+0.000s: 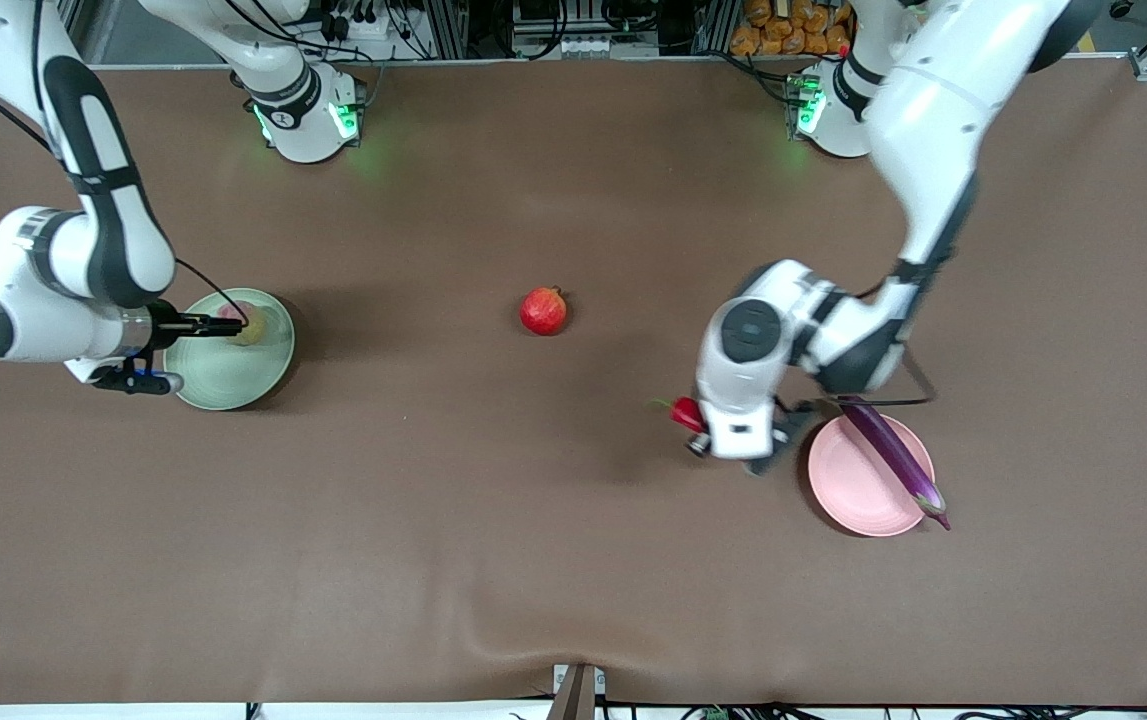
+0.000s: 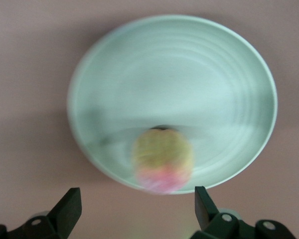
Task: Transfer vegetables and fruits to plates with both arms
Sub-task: 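Release the peach on the green plate while the left gripper carries the chili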
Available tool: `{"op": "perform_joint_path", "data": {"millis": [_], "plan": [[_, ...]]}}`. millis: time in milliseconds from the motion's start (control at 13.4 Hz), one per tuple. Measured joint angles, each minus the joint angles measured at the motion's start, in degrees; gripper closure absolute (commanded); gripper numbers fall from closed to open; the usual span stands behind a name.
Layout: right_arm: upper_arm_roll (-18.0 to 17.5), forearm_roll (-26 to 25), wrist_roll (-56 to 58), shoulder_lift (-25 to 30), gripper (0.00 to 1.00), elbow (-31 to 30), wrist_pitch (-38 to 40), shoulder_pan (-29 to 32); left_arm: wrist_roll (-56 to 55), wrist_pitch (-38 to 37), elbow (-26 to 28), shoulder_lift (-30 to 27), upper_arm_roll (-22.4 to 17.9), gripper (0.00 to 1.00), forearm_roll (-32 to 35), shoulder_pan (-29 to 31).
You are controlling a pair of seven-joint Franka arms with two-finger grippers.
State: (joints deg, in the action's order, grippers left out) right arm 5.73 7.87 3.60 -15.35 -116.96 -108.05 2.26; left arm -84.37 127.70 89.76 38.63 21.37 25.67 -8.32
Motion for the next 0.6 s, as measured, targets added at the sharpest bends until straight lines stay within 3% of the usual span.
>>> {"op": "perform_joint_path", "data": {"millis": [299, 598], "plan": [[-0.77, 7.34, -15.30, 0.57, 0.00, 5.48, 3.99, -7.50, 15.77, -0.13, -2.83, -0.59, -0.01, 1.00, -3.52, 7.14], [-1.22, 15.93, -37.77, -0.37, 0.00, 6.98, -3.23, -21.41, 26.58, -0.13, -5.13, -0.22, -0.08, 1.00, -12.02, 11.86]]}}
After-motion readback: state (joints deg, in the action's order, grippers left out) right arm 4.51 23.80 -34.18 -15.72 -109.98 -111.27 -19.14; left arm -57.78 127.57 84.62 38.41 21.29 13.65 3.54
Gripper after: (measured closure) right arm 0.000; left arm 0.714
